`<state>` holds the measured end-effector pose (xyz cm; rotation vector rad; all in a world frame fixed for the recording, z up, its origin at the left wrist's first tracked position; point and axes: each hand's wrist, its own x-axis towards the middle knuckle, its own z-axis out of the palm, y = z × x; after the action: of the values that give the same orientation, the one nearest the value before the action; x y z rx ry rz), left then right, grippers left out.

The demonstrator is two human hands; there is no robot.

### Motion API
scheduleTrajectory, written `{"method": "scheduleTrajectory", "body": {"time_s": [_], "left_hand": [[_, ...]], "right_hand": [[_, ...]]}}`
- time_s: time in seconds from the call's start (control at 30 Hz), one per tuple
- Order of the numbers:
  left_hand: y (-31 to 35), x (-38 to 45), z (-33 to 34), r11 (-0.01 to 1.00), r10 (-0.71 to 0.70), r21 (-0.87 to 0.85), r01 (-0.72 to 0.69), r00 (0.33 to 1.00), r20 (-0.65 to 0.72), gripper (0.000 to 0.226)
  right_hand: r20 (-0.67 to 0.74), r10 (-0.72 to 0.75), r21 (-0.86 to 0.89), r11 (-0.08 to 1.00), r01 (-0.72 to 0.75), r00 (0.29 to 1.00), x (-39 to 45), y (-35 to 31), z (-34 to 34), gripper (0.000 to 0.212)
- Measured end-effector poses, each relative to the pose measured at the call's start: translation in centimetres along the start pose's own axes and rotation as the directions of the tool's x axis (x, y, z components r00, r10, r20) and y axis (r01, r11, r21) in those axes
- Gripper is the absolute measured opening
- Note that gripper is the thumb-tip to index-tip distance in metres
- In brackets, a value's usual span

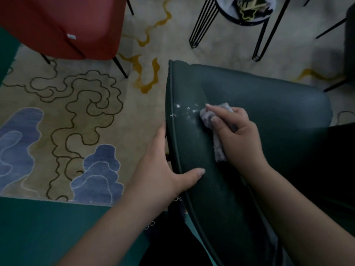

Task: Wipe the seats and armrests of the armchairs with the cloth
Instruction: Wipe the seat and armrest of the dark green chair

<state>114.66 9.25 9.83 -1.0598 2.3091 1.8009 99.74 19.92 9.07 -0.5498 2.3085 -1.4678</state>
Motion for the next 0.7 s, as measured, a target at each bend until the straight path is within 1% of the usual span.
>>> {"method": "scheduleTrajectory", "body": {"time_s": [0.03,0.07,0.1,0.17,0.2,0.23,0.27,0.33,0.37,0.4,0.43,0.47,0.5,0.53,0.57,0.63,0.67,0.7], "left_hand": [[0.0,0.0,0.0,1.0,0.002,0.001,-0.002,1.0,0.0,0.116],[0.1,0.1,0.1,1.0,0.004,0.002,-0.004,1.0,0.003,0.115],[0.2,0.1,0.1,1.0,0.001,0.005,-0.001,1.0,0.006,0.114],[0.6,0.0,0.0,1.0,-0.015,0.023,0.015,1.0,0.006,0.115],[0.8,0.0,0.0,0.999,-0.022,0.03,0.022,1.0,0.006,0.117],[1.0,0.0,-0.1,0.999,-0.028,0.033,0.028,1.0,0.004,0.12],[1.0,-0.1,-0.1,0.999,-0.033,0.032,0.032,0.999,0.0,0.121],[1.2,-0.1,0.1,0.999,-0.041,0.03,0.041,0.999,-0.005,0.119],[1.3,0.0,0.2,0.999,-0.042,0.031,0.042,0.999,-0.003,0.117],[1.4,0.3,0.3,0.999,-0.037,0.037,0.037,0.999,-0.002,0.114],[1.3,0.6,0.4,0.998,-0.028,0.048,0.028,1.0,-0.002,0.109],[1.3,0.9,0.4,0.998,-0.018,0.064,0.019,1.0,-0.004,0.103],[1.3,1.1,0.3,0.997,-0.018,0.077,0.018,1.0,-0.008,0.096],[1.4,1.3,0.2,0.997,-0.023,0.078,0.024,1.0,-0.012,0.093],[1.5,1.4,0.1,0.997,-0.027,0.071,0.028,1.0,-0.012,0.095],[1.4,1.6,0.0,0.997,-0.026,0.074,0.027,1.0,-0.009,0.104],[1.4,1.6,0.0,0.996,-0.034,0.077,0.034,0.999,-0.006,0.106],[1.5,1.6,0.0,0.997,-0.044,0.071,0.044,0.999,-0.002,0.103]], "right_hand": [[-0.015,-0.048,0.021,0.999,0.048,0.999,0.7,-0.7,0.6,0.028],[0.006,-0.108,0.033,0.994,0.108,0.994,1.4,-1.5,1.3,0.027],[0.062,-0.173,0.015,0.985,0.172,0.983,2.0,-2.1,2.1,0.027],[0.179,-0.262,-0.083,0.956,0.28,0.948,2.7,-2.2,3.2,0.028],[0.187,-0.258,-0.116,0.952,0.282,0.948,2.9,-1.6,3.0,0.029],[0.16,-0.204,-0.133,0.965,0.225,0.966,3.0,-0.9,2.4,0.03],[0.119,-0.116,-0.139,0.982,0.132,0.986,3.0,-0.2,1.5,0.031],[0.037,0.041,-0.111,0.993,-0.037,0.998,3.0,0.6,0.2,0.03],[0.01,0.031,-0.086,0.996,-0.03,0.999,2.9,0.4,0.1,0.029],[0.01,-0.045,-0.071,0.996,0.046,0.999,2.9,-0.4,0.6,0.027],[0.058,-0.156,-0.075,0.984,0.16,0.986,2.8,-1.4,1.5,0.025],[0.143,-0.277,-0.1,0.951,0.292,0.95,2.6,-2.3,2.6,0.024],[0.231,-0.361,-0.132,0.908,0.397,0.903,2.5,-3.1,3.6,0.023],[0.281,-0.398,-0.162,0.877,0.452,0.873,2.6,-3.5,4.5,0.022],[0.285,-0.401,-0.192,0.866,0.461,0.871,3.0,-3.8,5.0,0.021],[0.247,-0.37,-0.221,0.878,0.424,0.896,3.9,-4.1,5.3,0.022],[0.238,-0.363,-0.224,0.882,0.415,0.901,4.1,-4.1,5.1,0.021],[0.241,-0.372,-0.226,0.876,0.425,0.896,4.0,-3.9,4.9,0.021]]}}
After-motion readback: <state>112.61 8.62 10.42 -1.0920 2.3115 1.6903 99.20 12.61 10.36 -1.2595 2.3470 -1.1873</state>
